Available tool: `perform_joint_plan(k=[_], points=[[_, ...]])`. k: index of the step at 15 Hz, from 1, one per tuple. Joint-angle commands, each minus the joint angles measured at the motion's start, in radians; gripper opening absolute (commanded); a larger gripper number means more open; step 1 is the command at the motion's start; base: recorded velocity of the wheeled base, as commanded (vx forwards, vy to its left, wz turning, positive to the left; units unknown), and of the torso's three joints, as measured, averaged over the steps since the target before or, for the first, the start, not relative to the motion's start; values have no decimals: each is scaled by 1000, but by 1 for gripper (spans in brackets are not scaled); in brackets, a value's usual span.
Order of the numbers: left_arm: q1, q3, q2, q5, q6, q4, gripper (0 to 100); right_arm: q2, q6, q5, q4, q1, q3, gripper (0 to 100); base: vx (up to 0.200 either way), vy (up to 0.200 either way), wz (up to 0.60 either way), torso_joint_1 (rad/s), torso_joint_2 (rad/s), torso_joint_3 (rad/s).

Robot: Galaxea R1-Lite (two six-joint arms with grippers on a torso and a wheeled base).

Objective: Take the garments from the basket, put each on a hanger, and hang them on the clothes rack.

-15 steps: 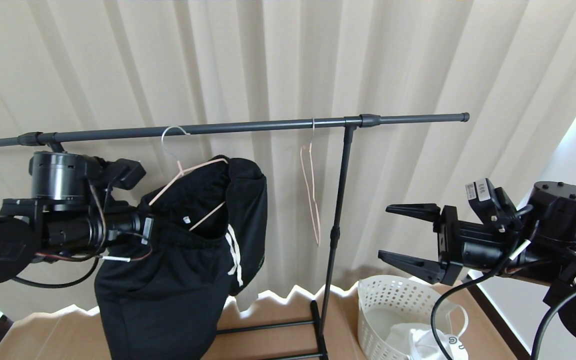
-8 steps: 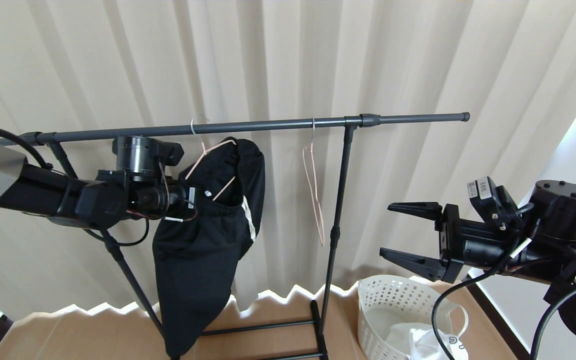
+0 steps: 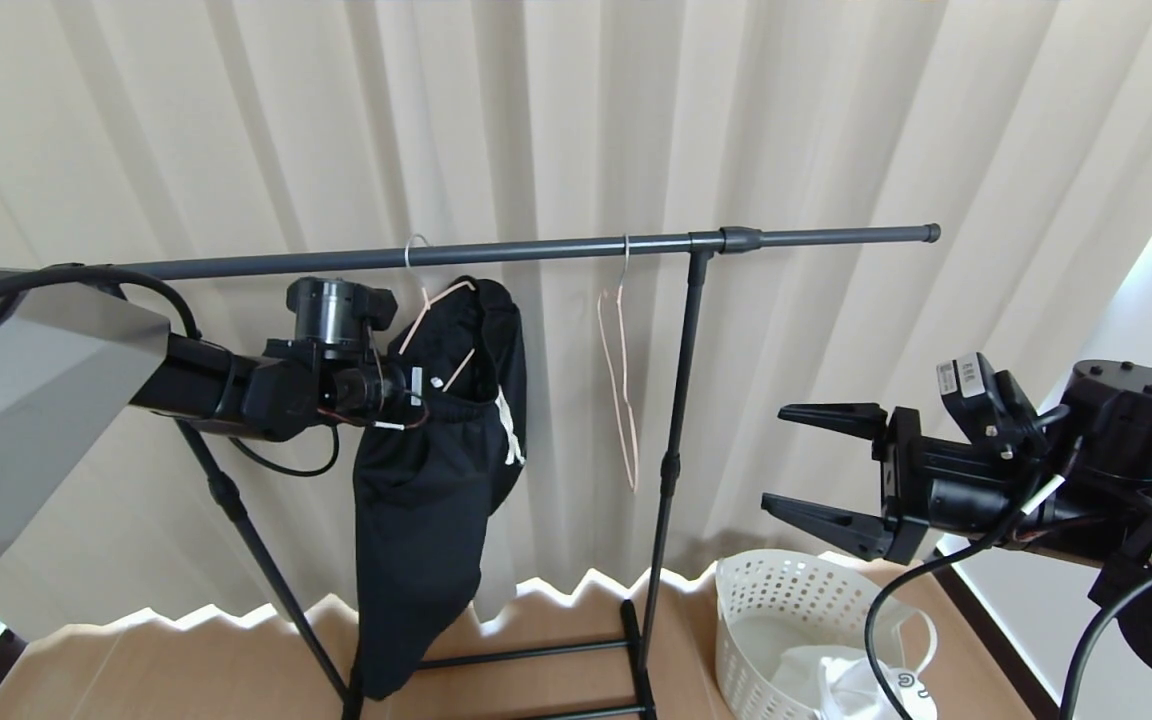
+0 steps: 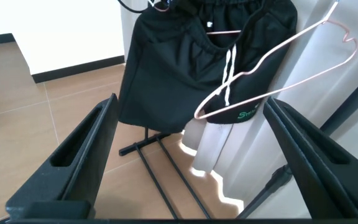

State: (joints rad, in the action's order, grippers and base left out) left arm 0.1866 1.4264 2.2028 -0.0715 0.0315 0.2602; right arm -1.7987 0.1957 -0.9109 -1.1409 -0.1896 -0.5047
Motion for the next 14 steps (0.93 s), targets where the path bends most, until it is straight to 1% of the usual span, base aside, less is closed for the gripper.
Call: perform_joint_plan(k=[1, 2, 3, 5, 6, 10, 12, 14], points=[[1, 2, 8, -1, 1, -3, 0, -2, 1, 0, 0, -1, 0, 100, 0, 0, 0, 0, 0, 0], [-1, 0, 6, -1, 1, -3, 0, -2, 1, 0, 0, -1, 0, 100, 0, 0, 0, 0, 0, 0], [1, -3, 5, 1, 2, -4, 100, -2, 1, 0, 0, -1, 2, 100, 0, 0, 0, 0, 0, 0], [1, -17, -3, 1, 1, -4, 100, -1, 1, 0, -2, -1, 2, 100, 0, 0, 0, 0, 0, 0], [1, -43, -32, -1, -1, -4, 100, 1, 1, 0, -2, -1, 2, 100, 0, 0, 0, 0, 0, 0], [1, -211, -225, 7, -7, -3, 100, 16, 2, 0, -3, -1, 6, 100, 0, 0, 0, 0, 0, 0], [5, -351, -394, 9, -12, -3, 100, 38, 4, 1, -3, -1, 9, 100, 0, 0, 0, 0, 0, 0], [27, -460, -526, 9, -12, -4, 100, 38, 4, 52, -3, -5, 8, 100, 0, 0, 0, 0, 0, 0]])
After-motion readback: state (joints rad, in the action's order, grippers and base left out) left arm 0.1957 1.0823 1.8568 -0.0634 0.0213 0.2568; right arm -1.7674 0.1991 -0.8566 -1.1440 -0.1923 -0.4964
